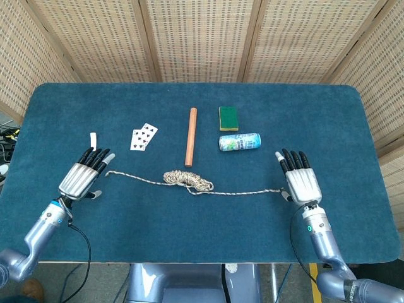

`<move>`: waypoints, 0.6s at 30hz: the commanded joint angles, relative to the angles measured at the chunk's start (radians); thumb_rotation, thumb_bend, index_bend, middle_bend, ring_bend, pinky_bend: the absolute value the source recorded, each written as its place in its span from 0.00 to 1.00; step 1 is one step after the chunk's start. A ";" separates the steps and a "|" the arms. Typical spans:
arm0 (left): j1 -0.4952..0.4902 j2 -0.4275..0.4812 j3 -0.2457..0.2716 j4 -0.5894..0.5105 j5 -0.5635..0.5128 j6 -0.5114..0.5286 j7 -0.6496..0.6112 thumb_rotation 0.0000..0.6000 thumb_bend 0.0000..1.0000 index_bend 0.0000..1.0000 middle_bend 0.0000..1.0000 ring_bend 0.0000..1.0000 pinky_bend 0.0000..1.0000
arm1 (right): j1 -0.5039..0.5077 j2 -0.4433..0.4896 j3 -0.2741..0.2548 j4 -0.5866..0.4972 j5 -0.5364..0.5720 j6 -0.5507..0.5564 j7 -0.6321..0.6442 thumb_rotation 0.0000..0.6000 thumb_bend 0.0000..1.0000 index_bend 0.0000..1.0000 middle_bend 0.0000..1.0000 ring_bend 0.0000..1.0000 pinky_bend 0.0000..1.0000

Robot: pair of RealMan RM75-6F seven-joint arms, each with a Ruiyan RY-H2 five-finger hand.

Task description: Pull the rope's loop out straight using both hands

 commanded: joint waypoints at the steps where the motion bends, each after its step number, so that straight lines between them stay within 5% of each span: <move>1: 0.064 0.136 -0.030 -0.198 -0.034 0.097 -0.030 1.00 0.00 0.00 0.00 0.00 0.00 | -0.058 0.069 -0.023 -0.068 -0.144 0.130 0.121 1.00 0.00 0.00 0.00 0.00 0.00; 8: 0.184 0.300 -0.030 -0.508 -0.098 0.211 0.088 1.00 0.00 0.00 0.00 0.00 0.00 | -0.146 0.117 -0.081 -0.115 -0.287 0.273 0.222 1.00 0.00 0.00 0.00 0.00 0.00; 18: 0.340 0.290 0.052 -0.562 -0.037 0.356 0.168 1.00 0.00 0.00 0.00 0.00 0.00 | -0.260 0.103 -0.155 -0.093 -0.396 0.407 0.206 1.00 0.00 0.01 0.00 0.00 0.00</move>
